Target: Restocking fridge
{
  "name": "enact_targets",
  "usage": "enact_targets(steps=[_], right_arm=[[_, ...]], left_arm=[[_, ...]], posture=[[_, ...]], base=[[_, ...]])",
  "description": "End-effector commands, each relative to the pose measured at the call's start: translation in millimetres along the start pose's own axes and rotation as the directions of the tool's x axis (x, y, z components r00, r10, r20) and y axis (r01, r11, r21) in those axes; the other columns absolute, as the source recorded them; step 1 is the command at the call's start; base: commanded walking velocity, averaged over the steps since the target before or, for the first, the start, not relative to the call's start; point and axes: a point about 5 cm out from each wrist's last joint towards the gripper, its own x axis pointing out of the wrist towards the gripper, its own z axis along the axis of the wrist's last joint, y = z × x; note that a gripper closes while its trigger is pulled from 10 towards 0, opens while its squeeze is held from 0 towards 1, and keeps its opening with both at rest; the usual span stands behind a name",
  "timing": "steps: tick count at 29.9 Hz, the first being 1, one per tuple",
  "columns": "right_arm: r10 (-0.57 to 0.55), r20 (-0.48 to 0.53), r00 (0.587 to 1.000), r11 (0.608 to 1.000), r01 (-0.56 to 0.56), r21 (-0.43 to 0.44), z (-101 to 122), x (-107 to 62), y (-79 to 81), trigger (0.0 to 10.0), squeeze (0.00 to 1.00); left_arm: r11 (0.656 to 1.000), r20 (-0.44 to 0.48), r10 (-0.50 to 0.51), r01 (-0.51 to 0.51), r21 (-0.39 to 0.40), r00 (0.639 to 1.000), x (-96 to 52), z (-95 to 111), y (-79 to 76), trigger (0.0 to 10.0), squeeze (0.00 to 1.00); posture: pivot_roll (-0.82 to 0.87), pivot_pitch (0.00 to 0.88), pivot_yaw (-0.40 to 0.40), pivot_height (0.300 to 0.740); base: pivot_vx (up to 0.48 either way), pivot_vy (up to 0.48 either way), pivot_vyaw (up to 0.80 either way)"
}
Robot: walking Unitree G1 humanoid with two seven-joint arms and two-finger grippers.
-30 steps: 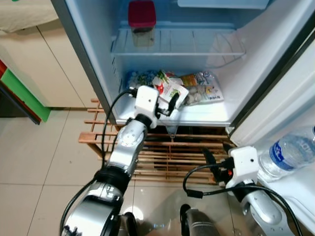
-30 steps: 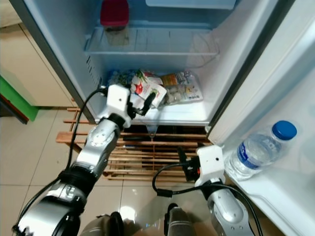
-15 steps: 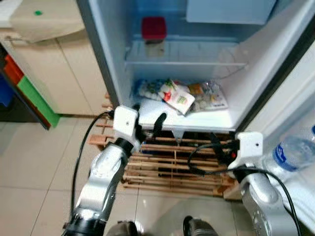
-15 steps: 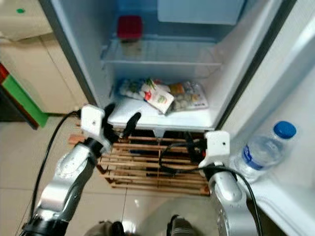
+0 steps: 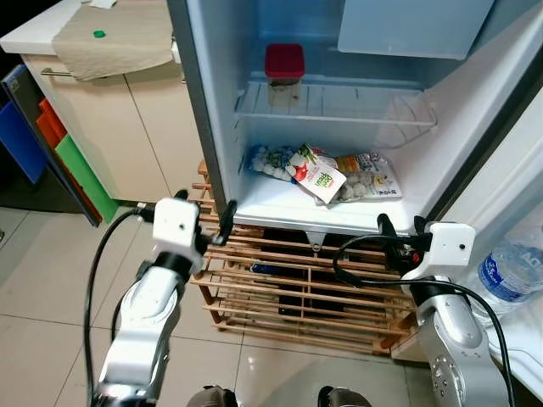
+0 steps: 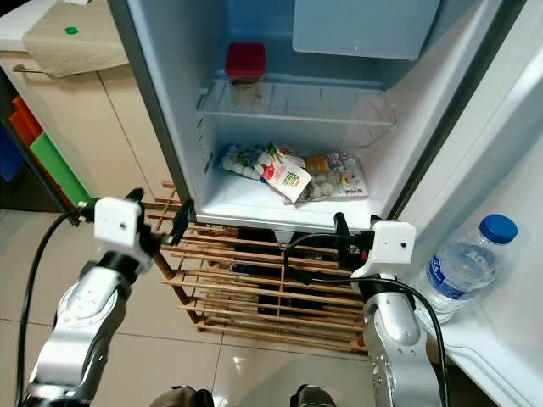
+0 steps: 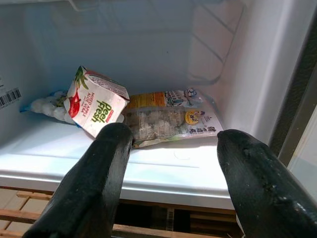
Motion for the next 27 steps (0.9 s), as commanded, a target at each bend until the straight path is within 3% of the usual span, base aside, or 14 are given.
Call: enact_targets(steps=[1,19,27], right_arm=[[-0.027,0.018,0.999,0.999,0.027,-0.017,2,1.0,-4.9,10.0,0.0],[-0.015,0.005,1.0,1.0,0.015,-0.024,-5,1.0,-3.7,10.0,0.0],[-0.024,-0.009,1.0,0.999,0.024,-0.035,-10,-3.6,-8.5,10.0,0.0]], left_arm=[[1.0,-0.023,0.001,0.0,0.006,1.0,0.5,-4,-0.2,10.0,0.0],[1.0,-0.004,-0.014,0.014,-0.014,1.0,13.7,0,-1.9,10.0,0.0],[0.999,0.0,-0.041,0.041,-0.028,0.999,21.1,0,-3.7,10.0,0.0]], posture=[[-0.15,0.024,0.043,0.74],[-0.16,0.031,0.054,0.74],[-0.18,0.035,0.056,0.74]], base=[[0.0,0.0,0.0],[-0.272,0.0,0.0],[0.0,0.0,0.0]])
